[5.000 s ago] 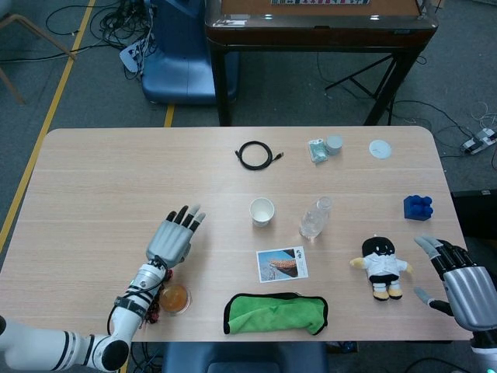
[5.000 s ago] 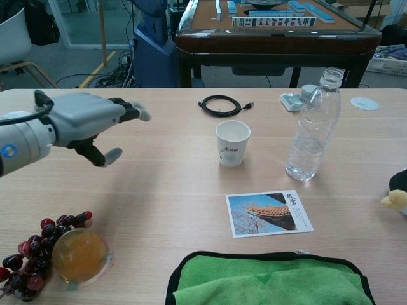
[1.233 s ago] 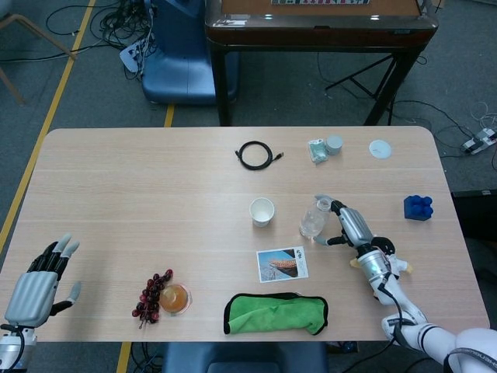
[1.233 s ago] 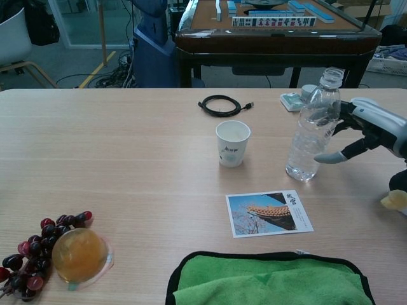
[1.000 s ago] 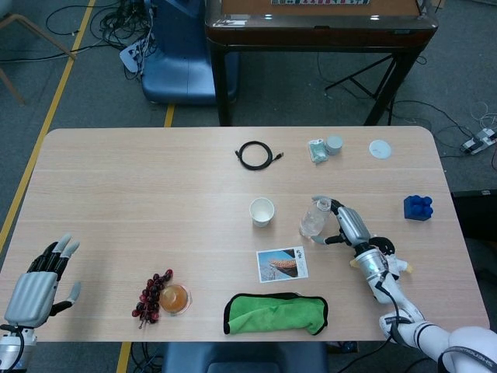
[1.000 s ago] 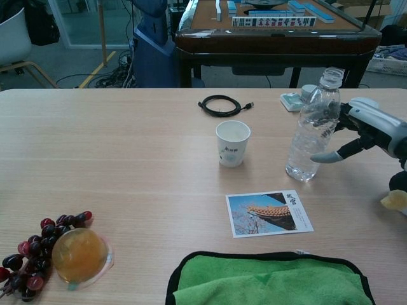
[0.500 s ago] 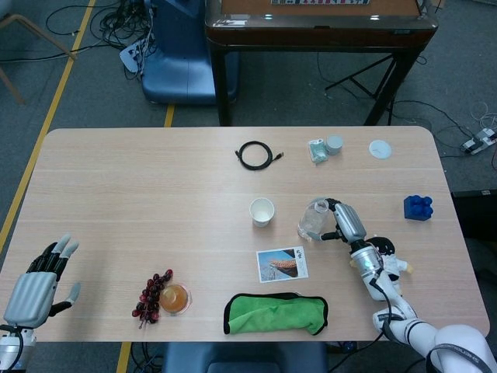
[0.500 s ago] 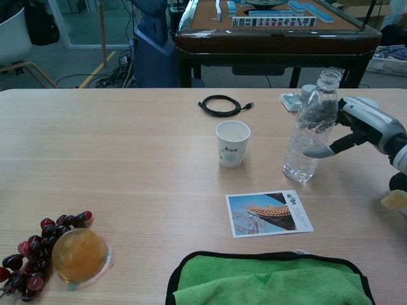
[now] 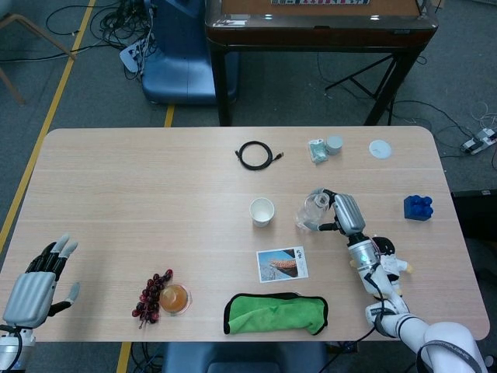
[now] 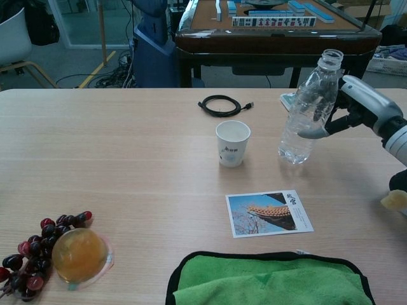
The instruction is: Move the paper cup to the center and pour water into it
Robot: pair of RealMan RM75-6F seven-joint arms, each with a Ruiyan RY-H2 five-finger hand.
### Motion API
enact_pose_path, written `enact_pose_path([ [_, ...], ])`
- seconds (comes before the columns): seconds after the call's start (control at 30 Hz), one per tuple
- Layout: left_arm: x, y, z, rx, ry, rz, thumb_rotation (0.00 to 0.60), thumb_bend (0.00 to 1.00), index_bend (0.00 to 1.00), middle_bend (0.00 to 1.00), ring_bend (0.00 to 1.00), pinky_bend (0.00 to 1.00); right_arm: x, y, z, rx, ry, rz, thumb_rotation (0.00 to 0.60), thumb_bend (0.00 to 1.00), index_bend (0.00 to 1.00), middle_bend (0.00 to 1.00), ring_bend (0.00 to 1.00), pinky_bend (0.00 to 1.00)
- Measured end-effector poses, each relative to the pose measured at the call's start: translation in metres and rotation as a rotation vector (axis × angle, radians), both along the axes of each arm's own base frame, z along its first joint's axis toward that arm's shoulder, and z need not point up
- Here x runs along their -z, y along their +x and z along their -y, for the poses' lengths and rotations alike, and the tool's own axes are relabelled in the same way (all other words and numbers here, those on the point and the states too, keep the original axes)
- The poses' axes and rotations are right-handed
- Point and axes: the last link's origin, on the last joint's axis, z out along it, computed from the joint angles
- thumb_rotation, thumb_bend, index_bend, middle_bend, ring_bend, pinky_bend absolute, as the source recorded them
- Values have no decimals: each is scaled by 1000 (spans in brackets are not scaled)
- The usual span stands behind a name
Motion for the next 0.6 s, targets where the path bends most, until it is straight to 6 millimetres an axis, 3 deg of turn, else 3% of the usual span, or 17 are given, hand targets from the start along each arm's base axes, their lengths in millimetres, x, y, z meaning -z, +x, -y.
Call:
enact_pose_path([
  [0.33,-2,1,-1,0,8,3,600,383,11,0,0,147,-19,22,18,-48,-106,-187,600,104,644,624,552,582],
  [0.6,-2,2,-1,-3,16,-3,600,389,12,0,0,147,-36,37,34,-58,-193,-467,600,105,644,624,553,582],
])
